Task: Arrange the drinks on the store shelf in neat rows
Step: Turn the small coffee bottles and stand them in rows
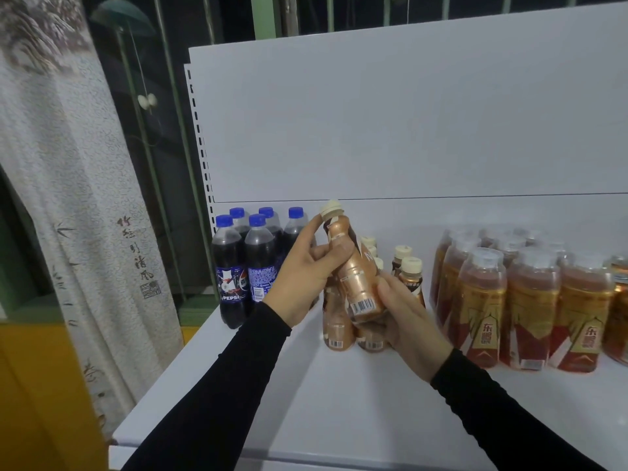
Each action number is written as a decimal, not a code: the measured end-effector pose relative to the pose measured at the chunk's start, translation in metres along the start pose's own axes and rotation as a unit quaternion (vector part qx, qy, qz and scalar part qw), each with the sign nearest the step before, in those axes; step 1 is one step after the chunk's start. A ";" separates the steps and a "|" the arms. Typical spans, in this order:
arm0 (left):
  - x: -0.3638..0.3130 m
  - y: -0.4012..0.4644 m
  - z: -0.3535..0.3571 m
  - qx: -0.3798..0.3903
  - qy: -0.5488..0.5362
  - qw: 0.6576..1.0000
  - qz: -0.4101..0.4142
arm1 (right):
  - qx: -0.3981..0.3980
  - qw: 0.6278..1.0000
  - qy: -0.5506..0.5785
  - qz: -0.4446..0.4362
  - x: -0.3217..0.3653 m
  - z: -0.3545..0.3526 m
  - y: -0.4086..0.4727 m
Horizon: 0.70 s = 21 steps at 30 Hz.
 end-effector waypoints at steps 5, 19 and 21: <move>-0.007 0.018 -0.006 -0.037 -0.045 0.997 -0.047 | 0.043 0.988 -0.119 -0.086 0.026 0.010 -0.001; -0.024 0.028 0.000 -0.022 -0.191 0.965 -0.177 | -0.050 0.942 -0.250 -0.220 0.069 0.031 0.019; -0.021 0.028 0.000 -0.020 -0.211 0.959 -0.187 | -0.058 0.935 -0.269 -0.225 0.069 0.031 0.021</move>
Point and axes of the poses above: each hand's wrist, its own y-axis towards the middle knuckle, its own z-axis out of the palm, x = y × z, the point moved 4 cm from there along y, towards the middle knuckle, and after that the axes turned 9 degrees about y, right-handed, at the moved point
